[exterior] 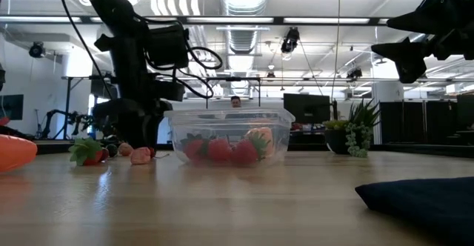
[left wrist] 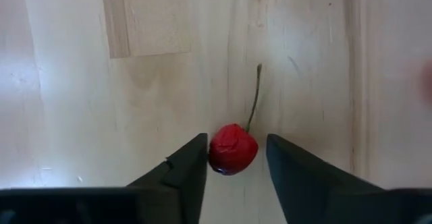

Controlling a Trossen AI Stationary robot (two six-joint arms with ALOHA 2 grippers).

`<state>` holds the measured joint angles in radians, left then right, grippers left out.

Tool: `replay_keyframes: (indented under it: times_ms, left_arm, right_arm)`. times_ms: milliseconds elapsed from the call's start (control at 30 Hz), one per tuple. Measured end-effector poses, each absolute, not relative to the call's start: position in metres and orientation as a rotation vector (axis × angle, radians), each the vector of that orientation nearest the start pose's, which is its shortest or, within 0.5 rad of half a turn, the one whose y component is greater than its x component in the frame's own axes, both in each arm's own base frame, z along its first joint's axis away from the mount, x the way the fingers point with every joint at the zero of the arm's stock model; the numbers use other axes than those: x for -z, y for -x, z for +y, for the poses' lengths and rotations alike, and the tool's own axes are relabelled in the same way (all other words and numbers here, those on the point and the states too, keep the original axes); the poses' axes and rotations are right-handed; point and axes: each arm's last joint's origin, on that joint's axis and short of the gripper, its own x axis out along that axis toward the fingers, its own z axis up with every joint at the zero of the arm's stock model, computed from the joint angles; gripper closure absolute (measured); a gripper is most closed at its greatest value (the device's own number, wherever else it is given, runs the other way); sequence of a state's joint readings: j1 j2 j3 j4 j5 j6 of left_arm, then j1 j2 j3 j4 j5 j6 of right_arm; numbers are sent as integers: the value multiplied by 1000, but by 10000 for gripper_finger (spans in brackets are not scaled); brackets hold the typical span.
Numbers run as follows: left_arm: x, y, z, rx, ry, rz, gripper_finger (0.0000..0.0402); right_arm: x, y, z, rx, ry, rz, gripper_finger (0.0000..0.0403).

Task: Pick and placing Produce into tupperware
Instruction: Put the red cherry into the transparent bin

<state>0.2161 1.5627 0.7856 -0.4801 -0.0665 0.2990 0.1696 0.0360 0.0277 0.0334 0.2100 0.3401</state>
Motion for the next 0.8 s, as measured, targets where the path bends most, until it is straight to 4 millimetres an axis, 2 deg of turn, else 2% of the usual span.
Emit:
replay_keyframes:
  times_ms: [267,567,667,800]
  left_arm:
    - [-146,-258,58,-48,-159,1281,328]
    - [-151,-261,60,-74,-171,1283,338]
    - [-169,-264,61,-85,-173,1261,339]
    - [-206,-272,62,-98,-186,1134,339]
  right_arm:
    - [-173,-97,11,36,-345,-32,156]
    - [-173,-97,11,36,-345,-32,159]
    - [-173,-97,11,36,-345,-32,157]
    - [-173,-97,11,36,-345,-32,157]
